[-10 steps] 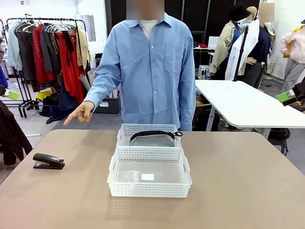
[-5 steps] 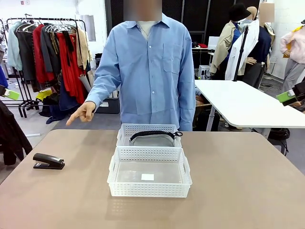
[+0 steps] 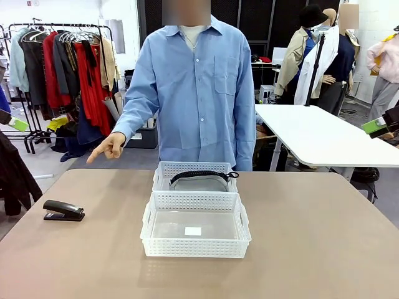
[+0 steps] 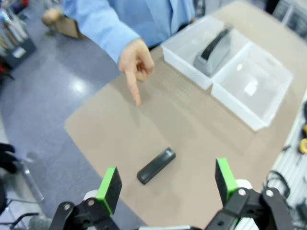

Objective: Distribute items into two baskets.
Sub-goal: Pick up the Stapler that the person points to.

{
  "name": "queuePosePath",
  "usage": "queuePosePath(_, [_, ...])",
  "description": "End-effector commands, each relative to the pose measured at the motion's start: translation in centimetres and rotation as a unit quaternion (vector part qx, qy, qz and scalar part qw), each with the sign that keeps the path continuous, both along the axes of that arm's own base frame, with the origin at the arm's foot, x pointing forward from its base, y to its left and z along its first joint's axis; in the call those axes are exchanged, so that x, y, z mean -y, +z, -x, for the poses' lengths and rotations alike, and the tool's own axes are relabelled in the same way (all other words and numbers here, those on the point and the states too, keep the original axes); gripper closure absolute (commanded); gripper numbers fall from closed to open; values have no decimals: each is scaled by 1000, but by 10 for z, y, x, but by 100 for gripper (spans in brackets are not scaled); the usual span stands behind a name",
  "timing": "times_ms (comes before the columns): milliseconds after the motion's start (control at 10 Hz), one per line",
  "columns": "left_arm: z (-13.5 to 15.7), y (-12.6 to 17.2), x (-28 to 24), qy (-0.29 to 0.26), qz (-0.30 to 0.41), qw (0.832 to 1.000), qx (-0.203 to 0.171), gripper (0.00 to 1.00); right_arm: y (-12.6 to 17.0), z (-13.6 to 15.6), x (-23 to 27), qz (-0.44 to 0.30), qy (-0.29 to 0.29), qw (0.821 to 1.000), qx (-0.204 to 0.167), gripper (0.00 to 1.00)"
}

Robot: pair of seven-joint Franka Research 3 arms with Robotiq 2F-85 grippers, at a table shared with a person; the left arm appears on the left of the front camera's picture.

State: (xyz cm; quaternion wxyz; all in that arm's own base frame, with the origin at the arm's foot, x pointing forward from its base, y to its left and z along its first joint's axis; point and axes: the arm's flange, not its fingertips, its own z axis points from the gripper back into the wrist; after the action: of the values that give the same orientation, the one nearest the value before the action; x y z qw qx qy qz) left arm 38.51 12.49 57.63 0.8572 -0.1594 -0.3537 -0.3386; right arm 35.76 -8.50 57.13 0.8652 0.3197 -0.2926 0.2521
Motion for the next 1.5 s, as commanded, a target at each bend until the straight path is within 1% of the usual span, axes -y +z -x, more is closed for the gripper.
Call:
queuePosePath(0, [-31, 5, -13, -47, -65, 996, -27, 0, 0, 0, 0, 2, 1, 1000, 1, 0])
queuePosePath(200, [-57, -1, -14, -72, -102, 991, -48, 0, 0, 0, 0, 2, 1, 1000, 1, 0])
queuePosePath(400, [-82, -7, -12, -89, -123, 986, -67, 0, 0, 0, 0, 2, 1, 1000, 1, 0])
queuePosePath(600, [-103, -17, -7, -117, -177, 973, -88, 0, 0, 0, 0, 2, 1, 1000, 1, 0])
queuePosePath(800, [-116, -27, 3, -155, -234, 955, -95, 0, 0, 0, 0, 2, 1, 1000, 1, 0])
queuePosePath(900, [-120, -32, 7, -173, -254, 946, -102, 0, 0, 0, 0, 2, 1, 1000, 1, 0])
queuePosePath(1100, [-122, -42, 12, -214, -270, 933, -106, 0, 0, 0, 0, 2, 1, 1000, 1, 0])
queuePosePath(1400, [-111, -63, 16, -284, -277, 907, -138, 0, 0, 0, 0, 2, 1, 1000, 1, 0])
